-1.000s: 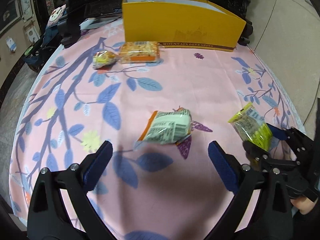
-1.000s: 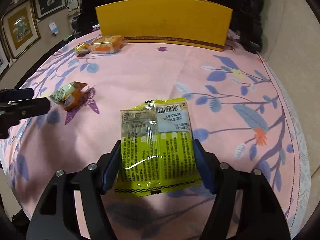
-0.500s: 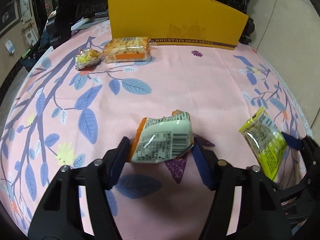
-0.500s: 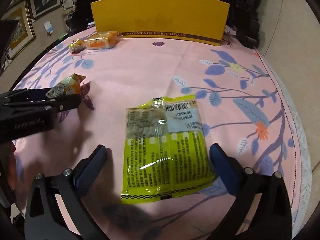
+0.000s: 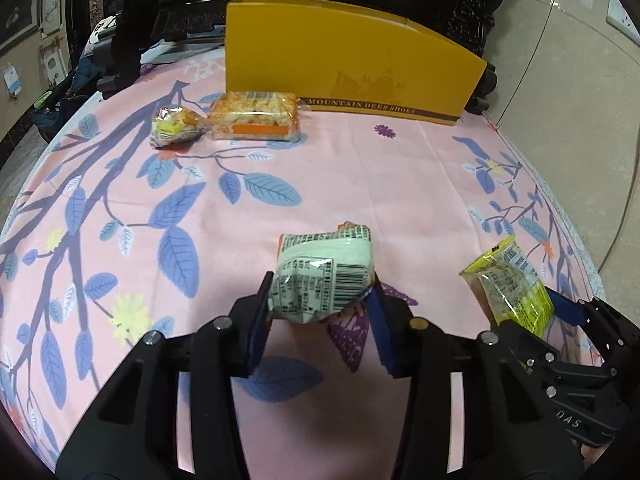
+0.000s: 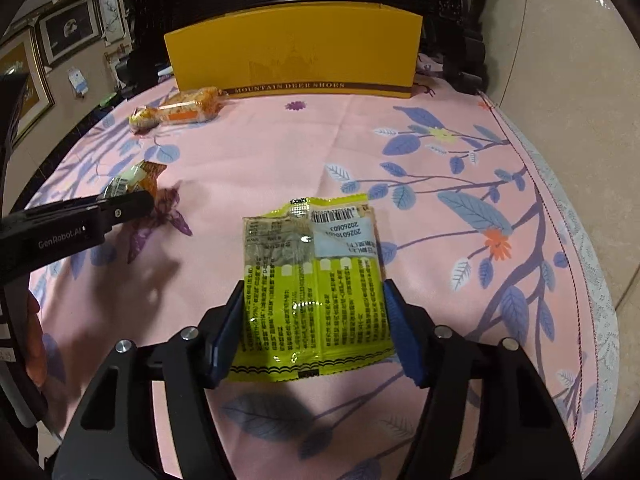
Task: Organize snacks
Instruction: 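Grasp the green-yellow bag with the right gripper while the left grasps the wrapped pack, then carry both packs over the yellow box and open both grippers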
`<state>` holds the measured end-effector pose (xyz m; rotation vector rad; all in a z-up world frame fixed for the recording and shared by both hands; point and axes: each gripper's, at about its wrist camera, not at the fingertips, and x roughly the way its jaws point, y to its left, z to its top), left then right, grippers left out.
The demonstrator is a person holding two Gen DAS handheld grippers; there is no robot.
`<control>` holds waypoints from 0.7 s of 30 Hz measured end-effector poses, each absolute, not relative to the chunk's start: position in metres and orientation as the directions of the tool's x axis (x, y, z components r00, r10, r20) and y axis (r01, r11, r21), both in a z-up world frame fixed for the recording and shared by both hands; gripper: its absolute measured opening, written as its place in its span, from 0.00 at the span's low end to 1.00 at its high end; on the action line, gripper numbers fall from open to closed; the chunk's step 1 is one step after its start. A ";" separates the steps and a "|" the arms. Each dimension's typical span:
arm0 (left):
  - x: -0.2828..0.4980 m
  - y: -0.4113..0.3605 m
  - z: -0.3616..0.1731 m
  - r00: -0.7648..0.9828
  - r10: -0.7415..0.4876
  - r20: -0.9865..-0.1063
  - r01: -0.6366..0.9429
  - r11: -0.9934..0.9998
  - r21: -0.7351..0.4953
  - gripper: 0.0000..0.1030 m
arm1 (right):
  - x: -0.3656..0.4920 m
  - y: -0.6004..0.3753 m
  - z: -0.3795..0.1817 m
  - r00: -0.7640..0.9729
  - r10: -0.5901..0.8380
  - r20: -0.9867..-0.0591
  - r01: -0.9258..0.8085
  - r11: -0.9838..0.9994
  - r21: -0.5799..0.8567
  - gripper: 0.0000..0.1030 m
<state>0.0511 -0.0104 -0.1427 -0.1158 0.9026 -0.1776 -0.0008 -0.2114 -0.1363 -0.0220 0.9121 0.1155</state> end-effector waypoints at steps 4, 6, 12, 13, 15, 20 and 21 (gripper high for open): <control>0.037 -0.003 -0.121 0.626 -0.218 -0.749 0.105 0.975 -0.197 0.43 | -0.006 -0.210 -0.123 0.627 0.110 -0.772 -0.119 0.992 0.045 0.64; 0.032 -0.005 -0.110 0.630 -0.211 -0.748 0.106 0.977 -0.186 0.43 | -0.008 -0.208 -0.117 0.635 0.122 -0.763 -0.134 0.990 0.048 0.64; 0.038 -0.011 -0.089 0.624 -0.193 -0.757 0.103 0.981 -0.165 0.43 | 0.005 -0.207 -0.098 0.653 0.153 -0.742 -0.174 0.983 0.049 0.64; 0.042 -0.013 -0.083 0.629 -0.190 -0.753 0.108 0.982 -0.157 0.43 | 0.011 -0.209 -0.093 0.659 0.153 -0.737 -0.177 0.983 0.045 0.64; 0.052 -0.017 -0.074 0.638 -0.181 -0.748 0.115 0.984 -0.139 0.43 | 0.024 -0.211 -0.081 0.674 0.153 -0.722 -0.179 0.983 0.042 0.64; 0.109 -0.025 -0.040 0.645 -0.175 -0.744 0.121 0.984 -0.127 0.43 | 0.087 -0.215 -0.046 0.685 0.202 -0.700 -0.191 0.977 0.095 0.65; 0.125 -0.025 -0.032 0.648 -0.170 -0.742 0.115 0.985 -0.126 0.43 | 0.099 -0.216 -0.040 0.688 0.207 -0.696 -0.190 0.976 0.103 0.65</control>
